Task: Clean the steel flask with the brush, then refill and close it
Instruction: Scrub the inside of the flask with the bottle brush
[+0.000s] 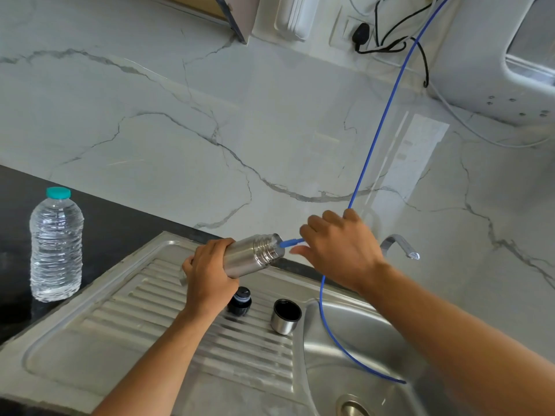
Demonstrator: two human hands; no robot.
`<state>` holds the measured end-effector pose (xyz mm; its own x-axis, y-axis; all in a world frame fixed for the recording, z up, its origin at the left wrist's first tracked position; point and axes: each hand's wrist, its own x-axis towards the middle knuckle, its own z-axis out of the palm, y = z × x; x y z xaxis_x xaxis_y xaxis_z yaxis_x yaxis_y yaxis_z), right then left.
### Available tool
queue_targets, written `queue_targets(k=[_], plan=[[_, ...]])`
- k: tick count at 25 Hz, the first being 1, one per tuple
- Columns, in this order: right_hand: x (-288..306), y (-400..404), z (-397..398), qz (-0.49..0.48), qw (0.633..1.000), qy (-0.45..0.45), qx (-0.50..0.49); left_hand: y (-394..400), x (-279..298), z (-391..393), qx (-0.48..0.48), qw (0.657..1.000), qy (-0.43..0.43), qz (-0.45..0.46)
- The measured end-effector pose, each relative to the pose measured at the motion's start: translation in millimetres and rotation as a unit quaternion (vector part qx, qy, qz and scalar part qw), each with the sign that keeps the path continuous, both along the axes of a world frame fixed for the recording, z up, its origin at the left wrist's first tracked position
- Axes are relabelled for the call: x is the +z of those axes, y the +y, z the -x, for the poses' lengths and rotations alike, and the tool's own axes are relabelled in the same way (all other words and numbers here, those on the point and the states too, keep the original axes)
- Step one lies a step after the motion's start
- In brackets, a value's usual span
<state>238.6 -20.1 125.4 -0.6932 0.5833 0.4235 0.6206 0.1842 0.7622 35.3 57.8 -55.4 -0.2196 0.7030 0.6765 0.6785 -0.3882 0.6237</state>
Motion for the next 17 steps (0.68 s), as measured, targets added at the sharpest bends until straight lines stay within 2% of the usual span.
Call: queue_targets(k=[1,2,4,7,8,12,15,17], plan=[[0,-3,0,0.004,1.0,-0.015,0.007,0,0,1,-0.003,1.0,0.008,-0.006],[3,-5,-1,0.048,0.999,-0.007,-0.018,0,0,2,-0.004,0.999,0.026,-0.018],[14,-2,-12,0.153,0.978,0.068,-0.126,-1,0,5,0.001,0.997,0.064,-0.04],[32,4,-33,0.299,0.899,0.224,-0.229,0,0,8,0.016,0.995,0.088,-0.04],[32,6,-36,0.316,0.888,0.237,-0.235,0,-2,7,0.017,0.995,0.089,-0.04],[20,18,-21,0.303,0.906,0.205,-0.213,-3,-6,-1,0.015,0.996,0.06,-0.061],[18,16,-9,0.309,0.905,0.201,-0.21,-4,1,-4,0.024,0.995,0.063,-0.079],[17,9,-5,0.242,0.941,0.134,-0.195,-3,4,-1,0.044,0.993,0.067,-0.084]])
